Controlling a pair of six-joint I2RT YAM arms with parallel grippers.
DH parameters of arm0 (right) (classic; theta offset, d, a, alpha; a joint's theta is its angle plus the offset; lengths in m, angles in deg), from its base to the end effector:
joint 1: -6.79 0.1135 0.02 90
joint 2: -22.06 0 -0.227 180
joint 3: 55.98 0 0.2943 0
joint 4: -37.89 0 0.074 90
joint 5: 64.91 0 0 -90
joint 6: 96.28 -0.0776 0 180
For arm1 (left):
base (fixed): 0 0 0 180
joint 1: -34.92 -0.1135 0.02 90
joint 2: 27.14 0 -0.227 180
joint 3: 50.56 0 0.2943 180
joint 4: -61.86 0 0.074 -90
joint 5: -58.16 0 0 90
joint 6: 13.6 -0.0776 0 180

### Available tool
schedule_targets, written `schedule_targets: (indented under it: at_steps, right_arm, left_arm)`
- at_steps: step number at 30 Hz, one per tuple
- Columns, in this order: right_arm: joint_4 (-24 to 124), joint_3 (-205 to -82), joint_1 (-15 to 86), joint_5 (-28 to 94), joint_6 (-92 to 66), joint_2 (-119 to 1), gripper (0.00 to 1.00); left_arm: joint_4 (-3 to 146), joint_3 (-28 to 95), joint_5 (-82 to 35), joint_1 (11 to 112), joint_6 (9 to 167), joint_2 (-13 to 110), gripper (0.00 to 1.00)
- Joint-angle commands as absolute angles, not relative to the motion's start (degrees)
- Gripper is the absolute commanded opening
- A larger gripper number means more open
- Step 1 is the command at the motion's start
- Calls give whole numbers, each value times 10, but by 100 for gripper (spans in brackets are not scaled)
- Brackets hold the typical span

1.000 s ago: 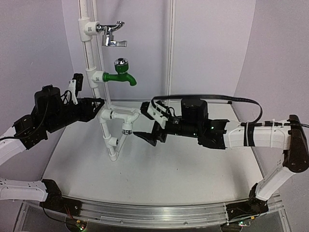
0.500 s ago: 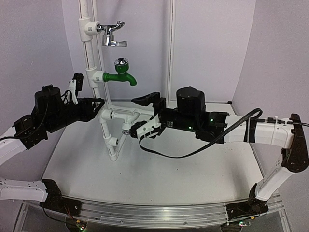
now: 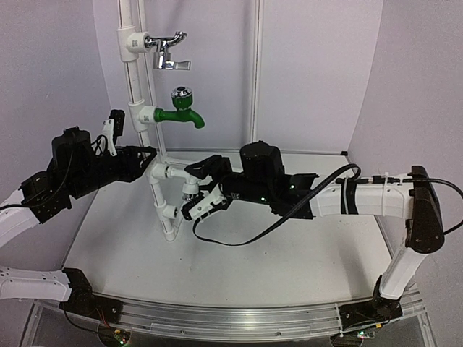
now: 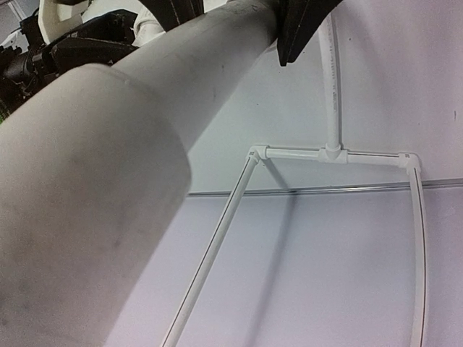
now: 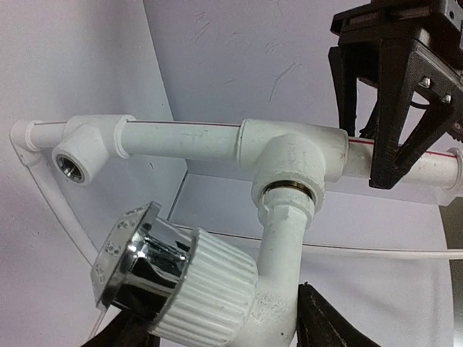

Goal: Install the water faucets

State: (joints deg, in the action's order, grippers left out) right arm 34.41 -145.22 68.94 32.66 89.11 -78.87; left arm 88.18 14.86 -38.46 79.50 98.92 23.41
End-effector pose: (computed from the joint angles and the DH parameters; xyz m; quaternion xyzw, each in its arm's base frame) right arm 0.2248 0.4474 0.2552 -0.7482 0.1045 -0.1390 0.6402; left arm 0.2259 -0.2100 0.3343 0.1120 0.7655 -0.3120 0.5514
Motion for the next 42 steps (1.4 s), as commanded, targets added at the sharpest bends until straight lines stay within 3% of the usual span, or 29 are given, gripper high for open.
schedule_targets:
  at_steps: [1, 3, 8, 12, 15, 23, 25, 28, 31, 34, 37, 42]
  right_arm:
    - [315, -1469, 698, 342, 739, -786, 50]
    - [312, -1468, 699, 346, 651, -785, 47]
    - [309, -1469, 698, 354, 406, -804, 16]
    - [293, -1469, 691, 353, 187, -823, 8]
    - [282, -1471, 663, 424, -3, -826, 1]
    - [23, -1415, 589, 603, -557, -869, 0]
    - [-29, -1413, 583, 619, -659, -888, 9]
    - [-53, -1413, 572, 637, -752, -905, 39]
    - [-50, -1383, 571, 623, -694, -882, 55]
    - [1, -1333, 571, 595, -507, -822, 71]
    - [146, -1329, 579, 582, -255, -760, 85]
    - [289, -1343, 590, 507, 42, -688, 94]
  left_arm:
    - [919, 151, -326, 803, 1075, 243, 0]
    - [919, 150, -325, 803, 1076, 242, 0]
    - [919, 151, -322, 803, 1075, 243, 0]
    - [920, 151, -320, 803, 1076, 245, 0]
    - [919, 151, -320, 803, 1078, 245, 0]
    - [919, 148, -322, 803, 1084, 242, 0]
    - [918, 147, -323, 803, 1085, 242, 0]
    - [919, 147, -322, 803, 1086, 240, 0]
    - [919, 146, -324, 803, 1085, 237, 0]
    - [919, 146, -324, 803, 1084, 236, 0]
    - [920, 145, -323, 803, 1083, 235, 0]
    - [919, 144, -325, 802, 1080, 231, 0]
